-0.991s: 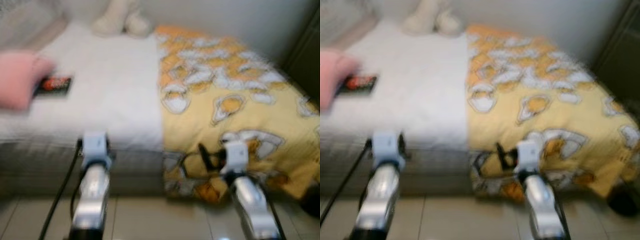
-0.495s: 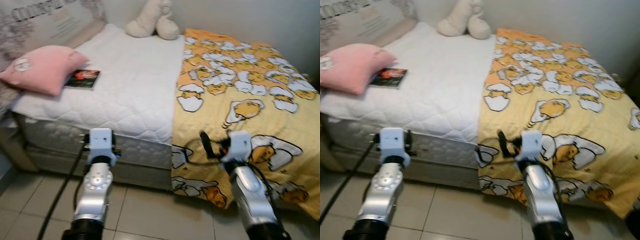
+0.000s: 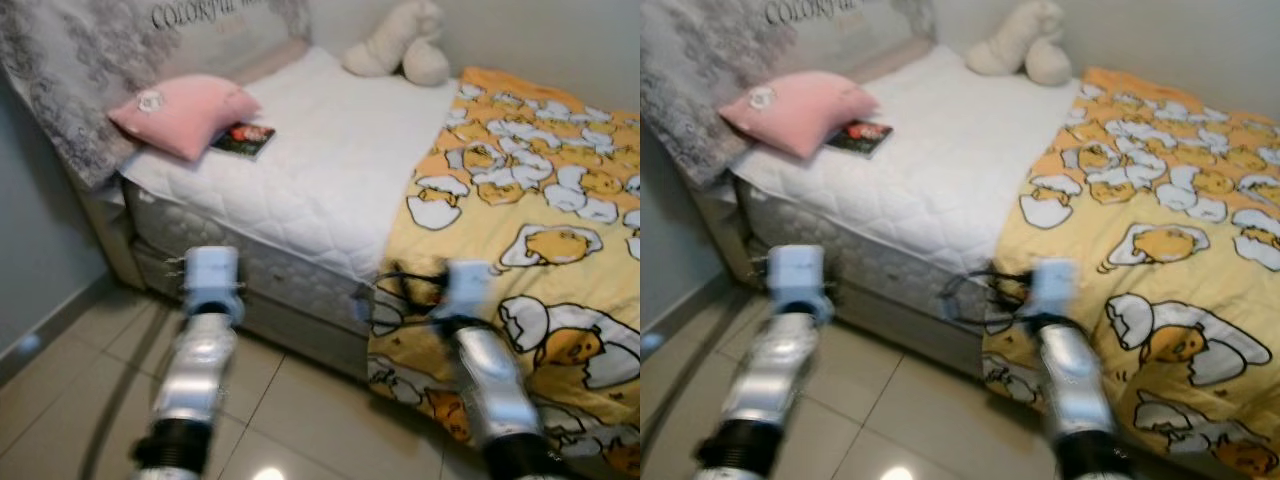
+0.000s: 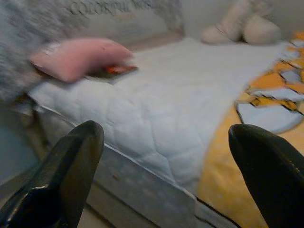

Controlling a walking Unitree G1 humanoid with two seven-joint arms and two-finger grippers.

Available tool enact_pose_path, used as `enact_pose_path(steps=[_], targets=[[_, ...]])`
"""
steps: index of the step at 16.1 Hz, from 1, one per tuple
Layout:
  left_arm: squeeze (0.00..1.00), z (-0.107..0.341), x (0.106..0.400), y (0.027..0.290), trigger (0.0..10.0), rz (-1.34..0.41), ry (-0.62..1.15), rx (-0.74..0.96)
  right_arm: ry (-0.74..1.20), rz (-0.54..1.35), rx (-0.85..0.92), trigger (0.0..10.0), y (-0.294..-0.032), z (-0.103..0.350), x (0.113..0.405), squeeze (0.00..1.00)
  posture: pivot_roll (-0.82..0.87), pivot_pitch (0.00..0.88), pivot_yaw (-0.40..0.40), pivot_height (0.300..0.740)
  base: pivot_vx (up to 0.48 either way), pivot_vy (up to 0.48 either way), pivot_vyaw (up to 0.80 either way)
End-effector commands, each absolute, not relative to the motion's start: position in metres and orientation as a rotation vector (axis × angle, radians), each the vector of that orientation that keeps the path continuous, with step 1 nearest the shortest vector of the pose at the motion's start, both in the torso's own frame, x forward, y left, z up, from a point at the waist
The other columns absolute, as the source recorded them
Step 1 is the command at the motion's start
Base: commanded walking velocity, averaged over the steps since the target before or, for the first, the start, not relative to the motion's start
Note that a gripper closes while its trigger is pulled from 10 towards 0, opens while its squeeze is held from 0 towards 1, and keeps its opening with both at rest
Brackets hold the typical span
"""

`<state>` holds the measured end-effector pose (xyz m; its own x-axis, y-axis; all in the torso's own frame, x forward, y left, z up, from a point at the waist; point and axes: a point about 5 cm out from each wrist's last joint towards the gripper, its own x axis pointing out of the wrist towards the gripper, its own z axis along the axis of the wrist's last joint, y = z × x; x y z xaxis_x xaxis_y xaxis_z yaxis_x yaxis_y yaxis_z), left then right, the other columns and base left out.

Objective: Clean up the room

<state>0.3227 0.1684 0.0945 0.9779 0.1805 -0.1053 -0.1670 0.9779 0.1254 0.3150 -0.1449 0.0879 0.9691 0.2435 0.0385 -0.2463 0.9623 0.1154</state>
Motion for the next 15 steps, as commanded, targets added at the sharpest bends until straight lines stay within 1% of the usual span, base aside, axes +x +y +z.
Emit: enact_pose_path(steps=[1,6,8,9,10,11,14,15], targets=[[1.00,0.102,0.323,0.158,10.0,0.149,0.072,0.099,-0.008,0.229,0.103,10.0,-0.155,0.083,0.311,0.00,0.24,0.000,-0.049,0.740,0.000,0.000,0.56],[1.00,0.087,0.320,0.166,10.0,0.202,0.154,0.108,0.022,0.249,0.091,10.0,-0.154,0.072,0.303,0.00,0.24,0.000,-0.056,0.740,0.000,0.000,0.56],[1.00,0.084,0.319,0.170,10.0,0.194,0.161,0.088,0.033,0.259,0.078,10.0,-0.155,0.069,0.301,0.00,0.24,0.000,-0.060,0.740,0.000,0.000,0.57],[1.00,0.085,0.318,0.171,10.0,0.179,0.146,0.025,0.035,0.263,0.076,10.0,-0.155,0.069,0.301,0.00,0.24,0.000,-0.060,0.740,0.000,-0.319,0.57],[1.00,0.087,0.318,0.172,10.0,0.189,0.134,0.059,0.035,0.267,0.071,10.0,-0.155,0.069,0.301,0.00,0.24,0.000,-0.061,0.740,0.431,0.000,0.56],[0.00,0.088,0.319,0.174,10.0,0.208,0.129,0.046,0.033,0.274,0.065,10.0,-0.154,0.070,0.302,0.00,0.24,0.000,-0.062,0.740,0.439,0.000,0.56],[0.00,0.093,0.321,0.173,10.0,0.218,0.102,0.099,0.041,0.282,0.070,10.0,-0.151,0.069,0.303,0.00,0.24,0.000,-0.062,0.740,0.450,0.000,0.54],[0.00,0.092,0.318,0.171,10.0,0.186,0.106,0.154,0.042,0.276,0.072,10.0,-0.153,0.068,0.304,0.00,0.24,0.000,-0.054,0.740,0.450,0.000,0.51]])
